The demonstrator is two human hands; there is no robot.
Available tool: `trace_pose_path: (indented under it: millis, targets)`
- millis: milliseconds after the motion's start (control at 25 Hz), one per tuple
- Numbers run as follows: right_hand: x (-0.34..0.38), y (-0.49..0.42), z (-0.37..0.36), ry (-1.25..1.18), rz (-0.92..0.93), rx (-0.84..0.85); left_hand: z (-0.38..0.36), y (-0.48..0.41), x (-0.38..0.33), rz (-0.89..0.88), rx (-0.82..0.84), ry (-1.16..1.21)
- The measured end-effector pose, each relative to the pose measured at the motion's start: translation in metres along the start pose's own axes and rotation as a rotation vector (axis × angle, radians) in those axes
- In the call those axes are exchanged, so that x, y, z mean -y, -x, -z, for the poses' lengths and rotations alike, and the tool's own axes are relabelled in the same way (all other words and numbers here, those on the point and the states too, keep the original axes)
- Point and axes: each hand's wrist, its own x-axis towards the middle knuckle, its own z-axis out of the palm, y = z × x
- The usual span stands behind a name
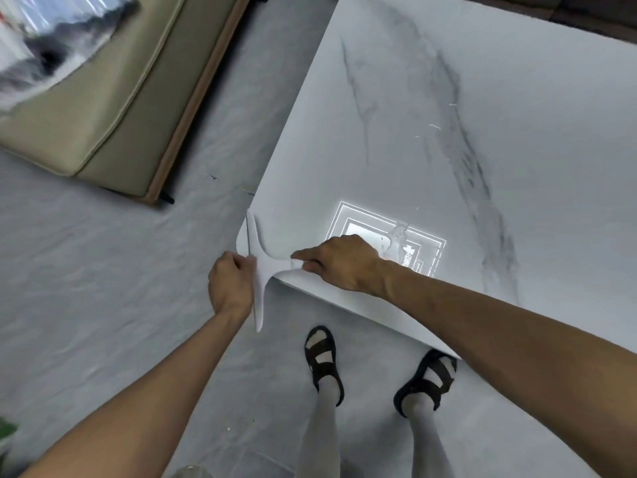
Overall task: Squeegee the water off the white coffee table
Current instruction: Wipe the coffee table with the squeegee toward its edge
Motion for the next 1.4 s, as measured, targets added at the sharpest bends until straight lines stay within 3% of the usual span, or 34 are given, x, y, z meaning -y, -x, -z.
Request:
trace_pose_path:
  millis: [200, 320, 560, 720, 800, 1080, 1200, 1400]
  targets:
    - [0.005, -0.022, -0.010, -0.044, -0.040, -0.016, 0.005, -0.014, 0.011, -0.042, 0.039, -0.075]
    - [-0.039, 0.030, -0.012, -0.036, -0.096, -0.073, -0.010, -0.001, 0.003, -0.153, 0.183, -0.159]
    - [-0.141, 0.176, -0.009, 0.011, -0.380, -0.108, -0.069, 0.060, -0.041, -0.351, 0.547, -0.221]
    - [-0.185, 0.236, 0.005, 0.088, -0.509, -0.112, -0.095, 0.084, -0.067, -0.360, 0.642, -0.340]
    - [-0.190, 0.248, 0.012, 0.117, -0.489, -0.110, -0.097, 0.084, -0.073, -0.328, 0.666, -0.367]
    - [-0.110, 0.174, -0.025, -0.011, -0.098, 0.023, -0.102, 0.076, -0.072, -0.206, 0.624, -0.315]
    - [-0.109, 0.168, -0.039, 0.004, -0.126, 0.017, -0.110, 0.080, -0.072, -0.195, 0.642, -0.415]
    - [-0.175, 0.228, -0.026, 0.017, -0.267, 0.029, -0.112, 0.084, -0.079, -0.219, 0.657, -0.441]
